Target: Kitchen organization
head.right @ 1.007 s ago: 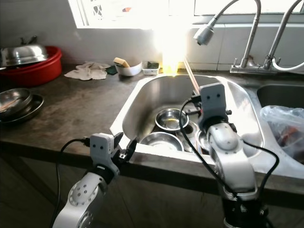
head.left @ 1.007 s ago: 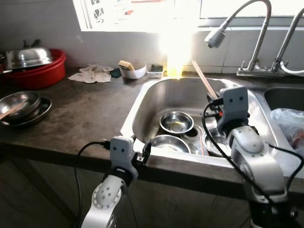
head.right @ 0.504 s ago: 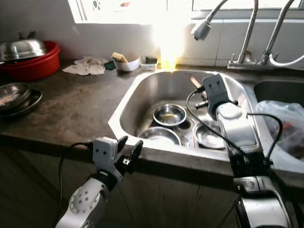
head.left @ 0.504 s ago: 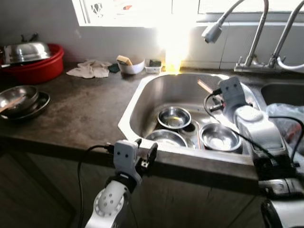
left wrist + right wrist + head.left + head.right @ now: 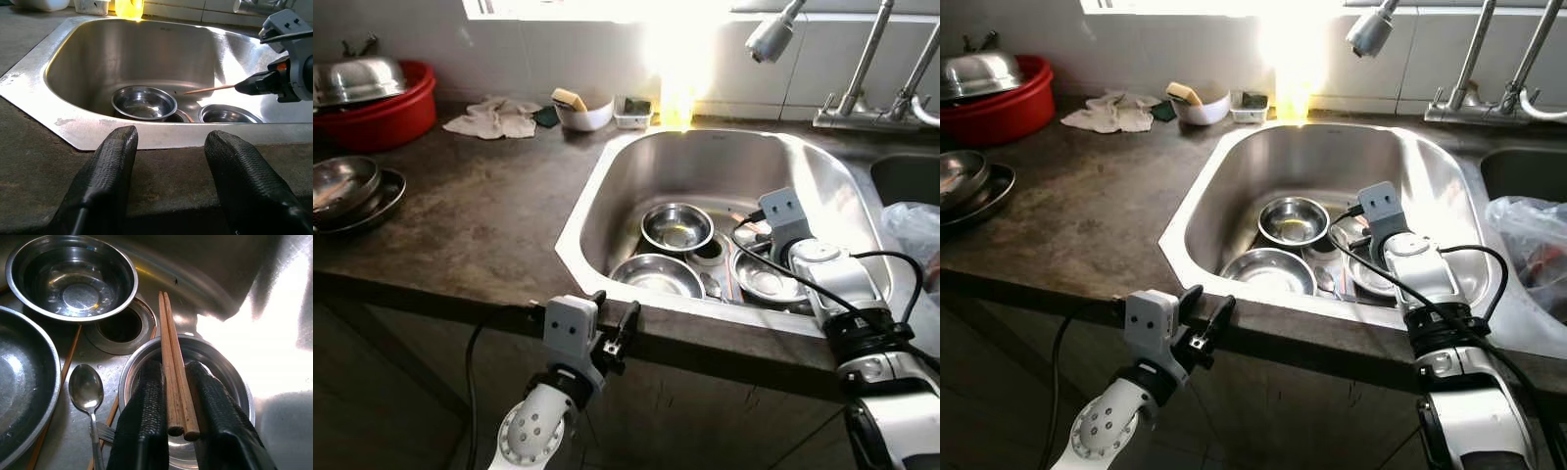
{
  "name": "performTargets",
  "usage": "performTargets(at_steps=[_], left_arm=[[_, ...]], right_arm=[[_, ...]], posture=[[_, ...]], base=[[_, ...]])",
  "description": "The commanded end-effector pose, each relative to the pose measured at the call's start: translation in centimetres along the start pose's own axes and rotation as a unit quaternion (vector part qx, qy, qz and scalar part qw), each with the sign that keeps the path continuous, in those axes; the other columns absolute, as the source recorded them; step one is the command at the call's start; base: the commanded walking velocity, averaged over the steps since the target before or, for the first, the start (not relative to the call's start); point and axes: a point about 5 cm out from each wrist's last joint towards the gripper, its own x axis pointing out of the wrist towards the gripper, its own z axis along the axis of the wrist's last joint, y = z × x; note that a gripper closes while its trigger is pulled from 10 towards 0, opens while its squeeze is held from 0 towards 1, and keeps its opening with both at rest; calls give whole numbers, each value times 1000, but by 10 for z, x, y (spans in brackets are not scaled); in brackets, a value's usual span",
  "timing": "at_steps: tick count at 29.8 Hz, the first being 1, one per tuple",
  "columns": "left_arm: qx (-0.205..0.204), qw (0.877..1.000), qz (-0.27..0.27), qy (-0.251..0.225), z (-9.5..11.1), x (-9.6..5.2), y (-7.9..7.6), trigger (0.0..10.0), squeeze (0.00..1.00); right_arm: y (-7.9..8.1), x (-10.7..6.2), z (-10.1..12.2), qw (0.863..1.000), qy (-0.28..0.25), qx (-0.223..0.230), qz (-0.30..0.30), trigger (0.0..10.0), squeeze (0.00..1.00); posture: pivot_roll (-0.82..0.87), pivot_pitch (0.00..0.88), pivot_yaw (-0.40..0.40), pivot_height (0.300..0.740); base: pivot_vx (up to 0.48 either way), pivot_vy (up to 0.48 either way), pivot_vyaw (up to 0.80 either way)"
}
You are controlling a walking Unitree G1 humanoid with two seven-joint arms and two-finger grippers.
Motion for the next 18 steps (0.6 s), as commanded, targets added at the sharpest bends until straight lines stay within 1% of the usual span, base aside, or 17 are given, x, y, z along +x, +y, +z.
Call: performTargets(at_steps=[1, 7, 11, 12, 13, 14, 15, 16, 17, 18], left_arm=[[1, 1000, -6, 20, -5, -4, -2, 10000, 0], [7, 1000, -7, 28, -7, -6, -2, 10000, 0], [6, 1000, -6, 28, -8, -5, -2, 10000, 0], [6, 1000, -6, 28, -8, -4, -2, 10000, 0], [7, 1000, -5, 26, -7, -3, -1, 10000, 0], [8, 1000, -3, 24, -7, -2, -1, 10000, 0], [8, 1000, -2, 23, -7, -1, 0, 10000, 0], [9, 1000, 3, 18, -5, 1, 2, 10000, 0], [10, 1000, 5, 16, -5, 1, 2, 10000, 0], [10, 1000, 8, 13, -4, 3, 4, 10000, 0]], right_arm=[[1, 1, 1, 1000, -2, -2, 0, 10000, 1000], [-1, -1, 3, 1000, -16, 8, -13, 10000, 1000], [-5, -6, 10, 998, -46, 27, -31, 10000, 1000], [-6, -8, 13, 997, -59, 33, -35, 10000, 388], [-6, -12, 18, 995, -81, 37, -41, 10000, 0], [-8, -18, 24, 991, -116, 47, -53, 10000, 0], [-9, -23, 29, 987, -140, 53, -62, 10000, 0], [-8, -36, 37, 976, -194, 77, -68, 10000, 0], [-8, -40, 39, 972, -210, 85, -67, 10000, 0], [-4, -52, 43, 962, -250, 85, -67, 10000, 0]], posture=[[109, 181, 22, 740], [106, 185, 26, 740], [101, 180, 27, 740], [102, 177, 26, 740], [101, 174, 25, 740], [98, 166, 24, 740], [98, 166, 24, 740], [95, 158, 22, 740], [95, 158, 22, 740], [87, 145, 23, 740]], base=[[0, 0, 0], [0, 0, 0], [0, 0, 0], [0, 0, 0], [0, 0, 0], [0, 0, 0], [0, 0, 0], [0, 0, 0], [0, 0, 0], [0, 0, 0]])
